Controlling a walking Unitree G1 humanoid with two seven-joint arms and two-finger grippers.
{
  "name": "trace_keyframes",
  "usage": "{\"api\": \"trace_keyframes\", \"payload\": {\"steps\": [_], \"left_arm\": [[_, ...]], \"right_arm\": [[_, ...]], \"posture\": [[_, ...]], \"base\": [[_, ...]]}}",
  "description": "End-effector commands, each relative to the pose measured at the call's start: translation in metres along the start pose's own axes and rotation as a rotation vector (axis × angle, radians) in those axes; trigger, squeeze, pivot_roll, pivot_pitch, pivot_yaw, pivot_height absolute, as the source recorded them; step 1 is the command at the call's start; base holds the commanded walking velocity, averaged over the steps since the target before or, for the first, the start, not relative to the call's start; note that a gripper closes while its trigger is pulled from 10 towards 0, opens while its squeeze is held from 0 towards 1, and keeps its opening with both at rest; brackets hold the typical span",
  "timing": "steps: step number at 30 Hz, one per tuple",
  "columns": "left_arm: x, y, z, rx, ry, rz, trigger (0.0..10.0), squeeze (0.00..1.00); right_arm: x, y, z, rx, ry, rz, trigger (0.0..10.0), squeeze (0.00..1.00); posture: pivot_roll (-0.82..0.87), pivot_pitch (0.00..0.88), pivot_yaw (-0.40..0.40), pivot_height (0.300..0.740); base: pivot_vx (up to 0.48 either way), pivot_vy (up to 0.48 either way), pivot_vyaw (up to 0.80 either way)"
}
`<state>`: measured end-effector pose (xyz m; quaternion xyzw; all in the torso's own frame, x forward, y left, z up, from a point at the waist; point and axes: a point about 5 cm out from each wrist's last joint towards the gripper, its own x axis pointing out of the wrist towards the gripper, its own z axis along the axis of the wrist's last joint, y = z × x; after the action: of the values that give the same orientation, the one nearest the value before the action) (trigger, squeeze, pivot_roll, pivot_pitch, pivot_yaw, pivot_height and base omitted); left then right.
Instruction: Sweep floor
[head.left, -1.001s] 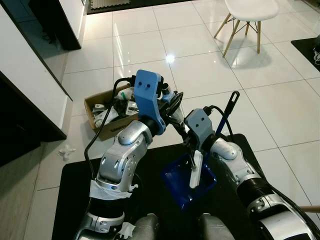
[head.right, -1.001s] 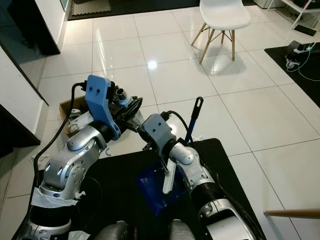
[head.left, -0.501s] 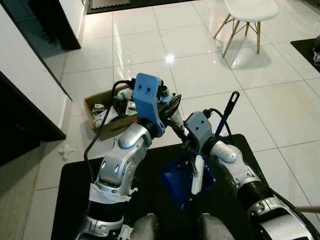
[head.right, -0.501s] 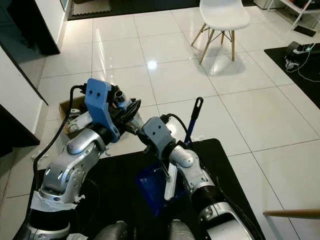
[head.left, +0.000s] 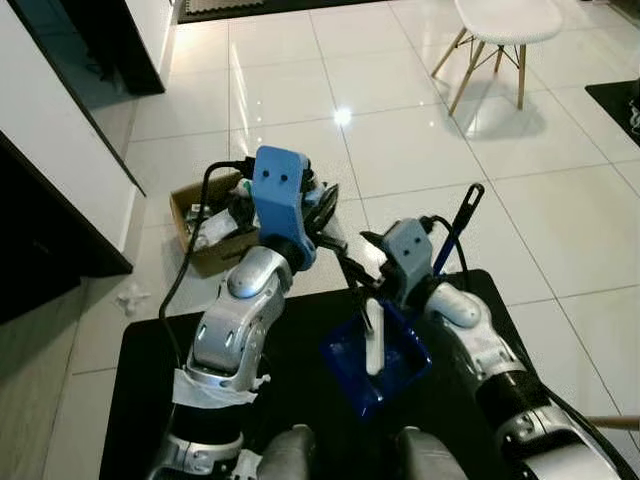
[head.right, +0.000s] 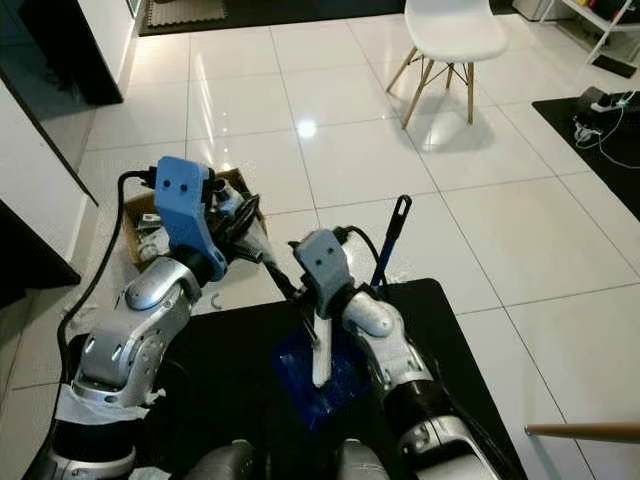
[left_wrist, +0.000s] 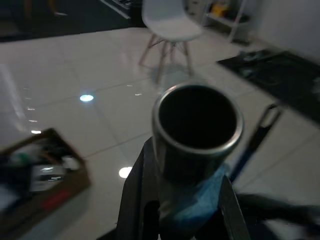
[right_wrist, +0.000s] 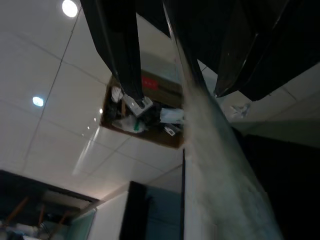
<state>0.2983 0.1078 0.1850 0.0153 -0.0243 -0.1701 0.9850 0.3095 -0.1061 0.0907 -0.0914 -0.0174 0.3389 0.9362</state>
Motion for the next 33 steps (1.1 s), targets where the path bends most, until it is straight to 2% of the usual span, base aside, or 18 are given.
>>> {"api": "trace_keyframes", "payload": {"steps": [1, 4, 5, 6, 7, 10, 11, 14, 18, 19, 20, 21, 22, 23, 25, 28, 33], "left_arm": [[-0.005, 0.005, -0.006, 0.073, 0.019, 0.025, 10.0, 0.0], [-0.009, 0.007, -0.011, 0.103, 0.035, 0.02, 10.0, 0.0], [-0.011, 0.008, -0.014, 0.136, 0.043, 0.018, 10.0, 0.0], [-0.011, 0.008, -0.014, 0.136, 0.043, 0.018, 10.0, 0.0], [-0.013, 0.01, -0.018, 0.209, 0.051, 0.018, 10.0, 0.0], [-0.014, 0.012, -0.021, 0.258, 0.055, 0.027, 10.0, 0.0], [-0.015, 0.015, -0.024, 0.24, 0.064, 0.046, 10.0, 0.0], [-0.017, 0.019, -0.026, 0.237, 0.07, 0.058, 10.0, 0.0], [-0.02, 0.028, -0.029, 0.226, 0.084, 0.105, 10.0, 0.0], [-0.02, 0.028, -0.029, 0.226, 0.084, 0.105, 10.0, 0.0], [-0.023, 0.034, -0.031, 0.231, 0.094, 0.144, 10.0, 0.0], [-0.024, 0.037, -0.032, 0.233, 0.098, 0.159, 10.0, 0.0], [-0.024, 0.037, -0.032, 0.233, 0.098, 0.159, 10.0, 0.0], [-0.026, 0.042, -0.034, 0.222, 0.108, 0.199, 10.0, 0.0], [-0.027, 0.045, -0.035, 0.208, 0.113, 0.221, 10.0, 0.0], [-0.027, 0.05, -0.039, 0.188, 0.124, 0.273, 10.0, 0.0], [-0.028, 0.054, -0.044, 0.171, 0.138, 0.319, 10.0, 0.0]], "right_arm": [[-0.011, 0.0, -0.007, 0.046, 0.021, -0.008, 10.0, 0.0], [-0.027, 0.0, -0.011, 0.071, 0.035, -0.017, 10.0, 0.0], [-0.033, -0.002, -0.012, 0.078, 0.042, -0.032, 10.0, 0.0], [-0.033, -0.002, -0.012, 0.078, 0.042, -0.032, 10.0, 0.0], [-0.043, -0.008, -0.013, 0.081, 0.055, -0.062, 10.0, 0.0], [-0.051, -0.015, -0.013, 0.07, 0.073, -0.089, 10.0, 0.0], [-0.057, -0.023, -0.013, 0.037, 0.092, -0.118, 10.0, 0.0], [-0.061, -0.026, -0.012, 0.017, 0.104, -0.131, 10.0, 0.0], [-0.077, -0.043, -0.008, -0.087, 0.149, -0.181, 10.0, 0.0], [-0.077, -0.043, -0.008, -0.087, 0.149, -0.181, 10.0, 0.0], [-0.084, -0.055, -0.005, -0.131, 0.158, -0.254, 10.0, 0.0], [-0.086, -0.059, -0.004, -0.14, 0.158, -0.287, 10.0, 0.0], [-0.086, -0.059, -0.004, -0.14, 0.158, -0.287, 10.0, 0.0], [-0.087, -0.07, -0.002, -0.14, 0.145, -0.372, 10.0, 0.0], [-0.086, -0.075, -0.002, -0.13, 0.134, -0.411, 10.0, 0.0], [-0.08, -0.091, -0.002, -0.06, 0.098, -0.522, 10.0, 0.0], [-0.073, -0.107, -0.005, -0.027, 0.1, -0.617, 10.0, 0.0]], "posture": [[-0.04, 0.128, 0.03, 0.74], [-0.04, 0.135, 0.028, 0.74], [-0.04, 0.138, 0.029, 0.74], [-0.04, 0.138, 0.029, 0.74], [-0.04, 0.142, 0.031, 0.74], [-0.04, 0.146, 0.033, 0.74], [-0.04, 0.149, 0.037, 0.74], [-0.04, 0.151, 0.039, 0.74], [-0.03, 0.157, 0.038, 0.74], [-0.03, 0.157, 0.038, 0.74], [-0.03, 0.159, 0.037, 0.74], [-0.03, 0.159, 0.037, 0.74], [-0.03, 0.159, 0.037, 0.74], [-0.03, 0.162, 0.041, 0.74], [-0.02, 0.162, 0.042, 0.74], [-0.01, 0.159, 0.046, 0.74], [0.0, 0.145, 0.038, 0.74]], "base": [[0.0, 0.0, 0.0], [0.0, 0.0, 0.0], [0.0, 0.0, 0.0], [0.0, 0.0, 0.0], [0.0, 0.0, 0.0], [0.0, 0.0, 0.0], [0.0, 0.0, 0.0], [0.0, 0.0, 0.0], [0.0, 0.0, 0.0], [0.0, 0.0, 0.0], [0.0, 0.0, 0.0], [0.0, 0.0, 0.0], [0.0, 0.0, 0.0], [0.0, 0.0, 0.0], [0.0, 0.0, 0.0], [0.0, 0.0, 0.0], [0.0, 0.0, 0.0]]}}
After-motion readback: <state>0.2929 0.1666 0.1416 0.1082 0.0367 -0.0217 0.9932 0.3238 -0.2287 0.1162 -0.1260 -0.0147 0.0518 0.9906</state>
